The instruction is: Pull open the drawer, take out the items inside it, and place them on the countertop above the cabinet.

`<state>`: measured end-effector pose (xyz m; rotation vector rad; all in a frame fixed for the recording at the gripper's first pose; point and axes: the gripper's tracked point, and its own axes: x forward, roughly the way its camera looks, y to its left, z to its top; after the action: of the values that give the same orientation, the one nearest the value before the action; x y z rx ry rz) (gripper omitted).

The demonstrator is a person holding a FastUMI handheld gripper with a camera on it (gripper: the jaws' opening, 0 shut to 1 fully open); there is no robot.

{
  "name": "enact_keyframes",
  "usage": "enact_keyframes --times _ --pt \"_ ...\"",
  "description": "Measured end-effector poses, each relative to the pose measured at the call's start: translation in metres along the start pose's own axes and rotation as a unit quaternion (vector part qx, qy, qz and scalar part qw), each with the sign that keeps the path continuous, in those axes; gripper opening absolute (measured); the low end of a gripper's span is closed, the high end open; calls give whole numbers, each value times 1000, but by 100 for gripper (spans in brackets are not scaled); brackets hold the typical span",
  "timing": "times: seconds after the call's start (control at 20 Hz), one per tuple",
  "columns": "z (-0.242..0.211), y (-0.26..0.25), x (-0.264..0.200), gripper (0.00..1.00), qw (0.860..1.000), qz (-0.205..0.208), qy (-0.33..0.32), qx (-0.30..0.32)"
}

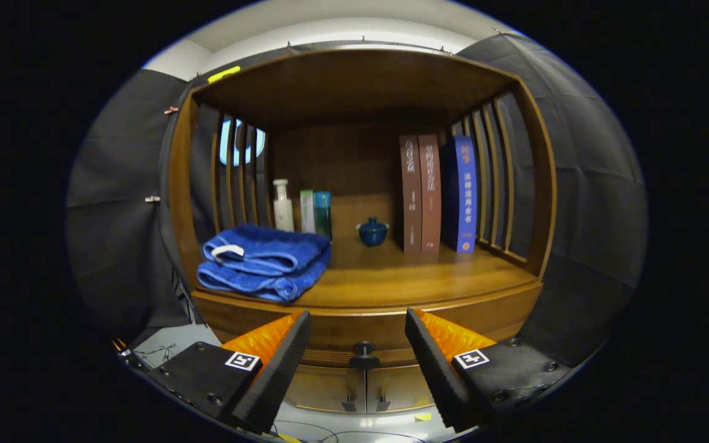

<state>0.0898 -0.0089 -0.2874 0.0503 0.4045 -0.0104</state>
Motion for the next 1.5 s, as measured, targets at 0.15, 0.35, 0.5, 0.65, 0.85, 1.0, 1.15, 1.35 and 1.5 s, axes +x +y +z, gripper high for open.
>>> enact_keyframes --times 0.15,0.35,0.5,0.65,0.85,1.0,1.15,1.35,1.5 --pt "-28 -5 21 99 1000 -12 29 0" --pt "-67 -12 44 99 997 -25 69 8" --pt "-89 -14 55 94 995 -28 99 8" --pt "-94 -14 60 74 994 -31 102 12" --pt "-95 -12 62 45 994 -38 104 -16" --pt "-97 -12 62 37 992 -33 116 -29" --pt "-97 -12 62 38 992 -37 116 -28" --pt "-100 -12 48 37 990 -34 132 -32" --pt "-105 -12 21 37 989 -35 141 -30"
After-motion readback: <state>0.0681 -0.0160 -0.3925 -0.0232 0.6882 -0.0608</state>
